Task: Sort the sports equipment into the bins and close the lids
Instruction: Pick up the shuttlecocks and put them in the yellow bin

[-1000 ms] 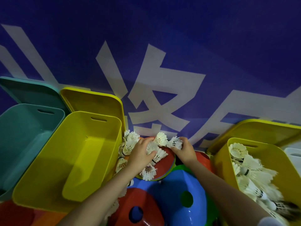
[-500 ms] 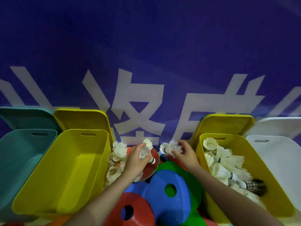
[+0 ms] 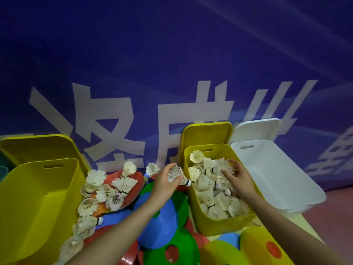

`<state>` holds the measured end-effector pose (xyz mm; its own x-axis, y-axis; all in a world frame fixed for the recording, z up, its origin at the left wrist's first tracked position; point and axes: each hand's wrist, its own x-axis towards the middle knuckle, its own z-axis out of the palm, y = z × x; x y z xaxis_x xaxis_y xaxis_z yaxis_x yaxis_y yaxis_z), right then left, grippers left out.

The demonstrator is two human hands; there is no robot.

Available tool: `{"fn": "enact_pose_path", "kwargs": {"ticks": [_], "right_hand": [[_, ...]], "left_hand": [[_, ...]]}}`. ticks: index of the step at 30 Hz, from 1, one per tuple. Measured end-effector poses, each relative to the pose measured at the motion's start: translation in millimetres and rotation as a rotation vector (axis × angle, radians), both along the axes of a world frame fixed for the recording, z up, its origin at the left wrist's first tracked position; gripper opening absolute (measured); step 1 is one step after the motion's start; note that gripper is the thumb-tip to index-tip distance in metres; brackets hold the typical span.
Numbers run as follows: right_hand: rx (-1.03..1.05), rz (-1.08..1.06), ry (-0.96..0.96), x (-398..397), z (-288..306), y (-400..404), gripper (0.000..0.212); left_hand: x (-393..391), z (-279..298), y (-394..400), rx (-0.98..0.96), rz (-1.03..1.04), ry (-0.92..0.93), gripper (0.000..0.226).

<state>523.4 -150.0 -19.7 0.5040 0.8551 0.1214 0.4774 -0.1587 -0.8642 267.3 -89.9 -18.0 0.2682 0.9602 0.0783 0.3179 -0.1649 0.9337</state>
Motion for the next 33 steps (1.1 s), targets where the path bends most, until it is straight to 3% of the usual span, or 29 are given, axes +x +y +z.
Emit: {"fn": "enact_pose_path", "kwargs": {"ticks": [9, 13, 17, 20, 25, 31, 33], "right_hand": [[-0.169, 0.128, -0.42, 67, -22, -32, 0.055], [-0.15, 0.146, -0.591, 66, -28, -18, 0.051], [-0.382, 0.316, -0.958, 68, -38, -7, 0.045], [-0.44, 0.48, -0.916, 75, -49, -4, 0.048], [-0.258, 0.522, -0.532, 92, -49, 3, 0.044], [-0.275, 0.688, -0.558, 104, -42, 14, 0.031], [-0.265, 0.707, -0.567, 106, -44, 13, 0.031]], "left_hand": [[74, -14, -37, 0.073, -0.113, 0.065, 0.04], [90, -25, -40, 0.065, -0.177, 0.239, 0.041], [99, -29, -36, 0.086, -0.368, 0.513, 0.043], [103, -30, -30, 0.079, -0.392, 0.556, 0.045], [108, -32, -24, 0.067, -0.341, 0.509, 0.05], [118, -40, -33, 0.234, -0.535, 0.987, 0.047], [122, -41, -34, 0.259, -0.545, 1.068, 0.047]]}}
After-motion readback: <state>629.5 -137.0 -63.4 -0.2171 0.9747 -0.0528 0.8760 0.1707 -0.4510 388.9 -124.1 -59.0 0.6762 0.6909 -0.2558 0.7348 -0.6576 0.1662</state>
